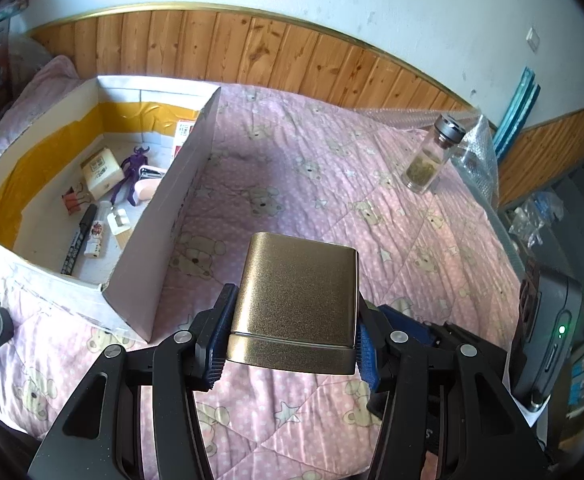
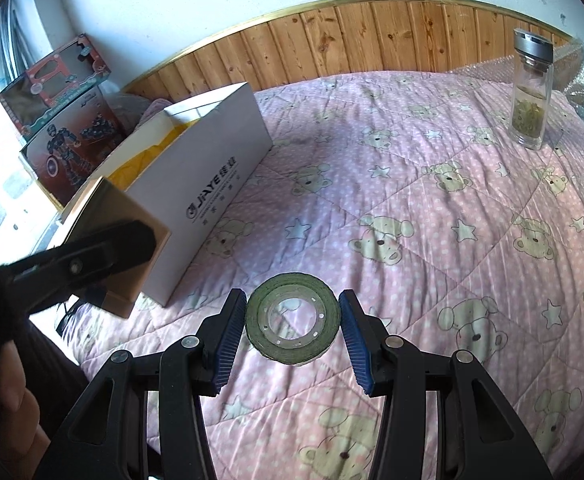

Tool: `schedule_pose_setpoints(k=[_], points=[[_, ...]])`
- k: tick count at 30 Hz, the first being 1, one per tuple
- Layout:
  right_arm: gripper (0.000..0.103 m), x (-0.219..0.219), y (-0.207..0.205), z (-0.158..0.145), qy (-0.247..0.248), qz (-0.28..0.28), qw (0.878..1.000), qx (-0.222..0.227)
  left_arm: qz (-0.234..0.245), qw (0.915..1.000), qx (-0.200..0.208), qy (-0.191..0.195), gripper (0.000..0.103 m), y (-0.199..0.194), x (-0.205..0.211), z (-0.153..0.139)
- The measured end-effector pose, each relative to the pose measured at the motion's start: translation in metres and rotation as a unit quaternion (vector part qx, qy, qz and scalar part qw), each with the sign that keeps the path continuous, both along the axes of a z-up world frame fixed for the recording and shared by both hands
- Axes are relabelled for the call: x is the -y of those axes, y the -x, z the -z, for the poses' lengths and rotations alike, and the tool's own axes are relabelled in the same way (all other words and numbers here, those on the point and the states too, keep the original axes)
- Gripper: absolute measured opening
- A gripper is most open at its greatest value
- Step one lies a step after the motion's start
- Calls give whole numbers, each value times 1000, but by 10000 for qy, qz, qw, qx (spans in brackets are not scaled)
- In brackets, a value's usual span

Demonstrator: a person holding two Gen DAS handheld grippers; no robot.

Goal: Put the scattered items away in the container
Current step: 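Lift the tin and tape roll and carry both toward the white box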

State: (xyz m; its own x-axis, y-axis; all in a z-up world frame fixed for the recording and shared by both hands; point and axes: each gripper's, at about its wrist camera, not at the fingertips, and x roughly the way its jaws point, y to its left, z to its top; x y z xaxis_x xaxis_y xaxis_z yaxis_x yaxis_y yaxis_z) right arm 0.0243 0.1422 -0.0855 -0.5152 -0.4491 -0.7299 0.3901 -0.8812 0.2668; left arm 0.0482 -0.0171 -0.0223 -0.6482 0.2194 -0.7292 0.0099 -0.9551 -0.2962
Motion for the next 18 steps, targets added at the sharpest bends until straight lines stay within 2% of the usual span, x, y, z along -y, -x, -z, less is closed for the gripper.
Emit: schedule_pose_setpoints(k=[18], points=[[49, 41, -28, -42, 59, -608, 9974, -376, -283, 9984, -263, -409, 54, -26, 49, -22]])
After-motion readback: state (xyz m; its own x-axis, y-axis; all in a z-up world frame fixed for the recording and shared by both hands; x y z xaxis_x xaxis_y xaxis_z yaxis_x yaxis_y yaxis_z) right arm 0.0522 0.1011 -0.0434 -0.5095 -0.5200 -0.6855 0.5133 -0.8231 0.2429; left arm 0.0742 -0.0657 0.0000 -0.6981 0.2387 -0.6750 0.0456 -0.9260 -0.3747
